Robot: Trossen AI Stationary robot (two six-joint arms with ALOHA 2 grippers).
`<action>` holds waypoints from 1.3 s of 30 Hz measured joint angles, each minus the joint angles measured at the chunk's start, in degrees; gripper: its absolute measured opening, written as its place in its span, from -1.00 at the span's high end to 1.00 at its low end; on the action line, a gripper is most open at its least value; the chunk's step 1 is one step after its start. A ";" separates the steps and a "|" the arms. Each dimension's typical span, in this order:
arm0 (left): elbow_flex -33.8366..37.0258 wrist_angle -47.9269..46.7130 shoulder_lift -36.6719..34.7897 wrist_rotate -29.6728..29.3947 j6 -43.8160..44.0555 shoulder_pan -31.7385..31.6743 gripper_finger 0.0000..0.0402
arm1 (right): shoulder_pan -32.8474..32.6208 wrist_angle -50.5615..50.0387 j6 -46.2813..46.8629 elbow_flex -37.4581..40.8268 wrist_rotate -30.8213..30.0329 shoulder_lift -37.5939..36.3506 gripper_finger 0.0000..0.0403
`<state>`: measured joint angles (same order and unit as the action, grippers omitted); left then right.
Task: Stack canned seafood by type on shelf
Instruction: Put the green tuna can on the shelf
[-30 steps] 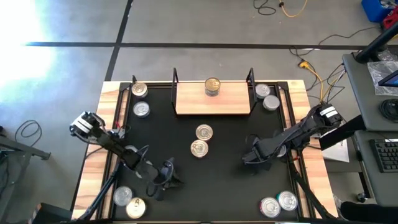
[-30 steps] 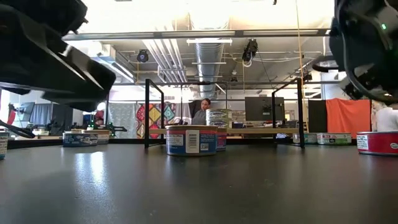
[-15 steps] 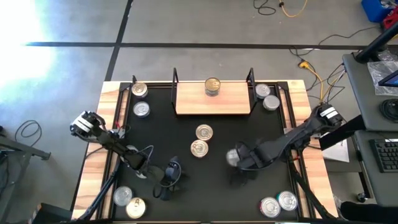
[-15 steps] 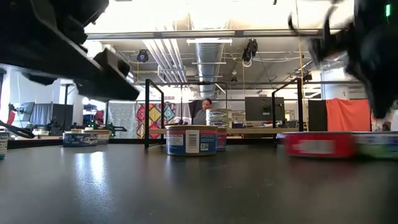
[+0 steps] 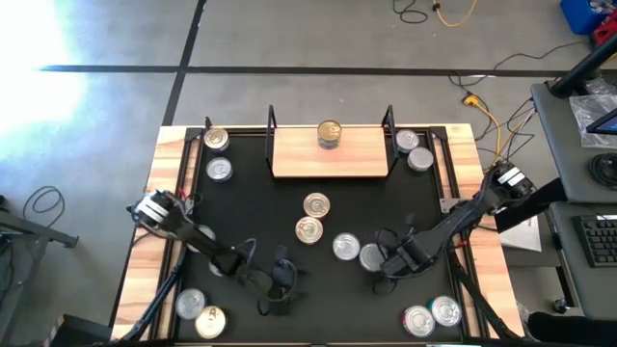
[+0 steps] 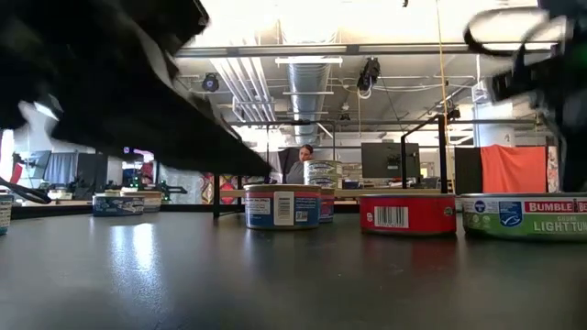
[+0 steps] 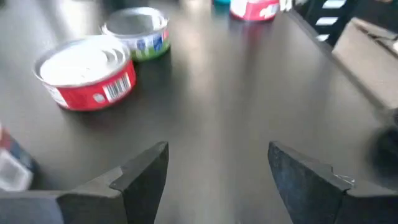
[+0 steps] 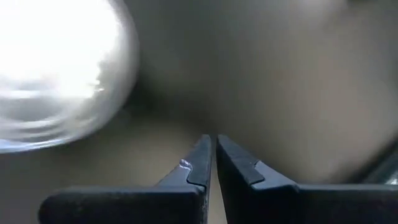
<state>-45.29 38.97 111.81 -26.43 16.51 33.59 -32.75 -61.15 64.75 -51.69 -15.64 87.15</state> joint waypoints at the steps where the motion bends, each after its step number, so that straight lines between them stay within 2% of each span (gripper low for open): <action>1: -1.24 0.04 2.05 -0.11 0.12 0.01 -0.30 | -0.02 2.48 0.75 1.54 -0.04 0.00 0.91; 4: -4.41 0.42 7.30 -0.09 0.03 0.01 -0.31 | -0.80 18.57 -1.84 5.12 0.15 0.00 0.91; 8: -4.73 9.37 10.50 1.31 -2.07 -0.59 -0.38 | -1.80 40.35 -11.65 7.09 1.82 0.08 0.91; 12: -2.19 17.61 11.76 5.80 -1.88 -3.40 -0.52 | -1.88 40.88 -14.97 7.10 0.83 -0.31 0.91; 17: -1.85 19.12 13.66 9.23 -6.01 -4.60 -0.66 | -1.73 41.73 -14.14 7.16 -1.31 -0.41 0.91; 23: -3.88 19.59 15.72 10.00 -8.66 -4.42 -0.69 | -2.56 58.98 -18.34 7.15 1.34 1.17 0.91; 28: -3.91 19.51 15.59 10.50 -11.18 -4.50 -0.69 | -3.26 70.34 -20.31 7.07 7.60 6.10 0.91; 32: -3.42 14.74 13.03 10.74 -13.67 -4.52 -0.69 | -3.39 70.48 -17.01 5.88 12.69 10.99 0.91; 34: -3.08 10.09 10.83 11.42 -14.64 -5.07 -0.69 | -3.39 70.61 -16.06 4.58 13.33 12.92 0.91; 39: -2.87 5.04 7.65 18.63 -17.24 -8.47 -0.69 | -3.37 70.28 -18.46 1.09 13.30 15.37 0.91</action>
<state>-48.16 44.01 119.46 -7.80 -0.73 25.12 -36.12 9.13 46.29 -50.60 -2.34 102.52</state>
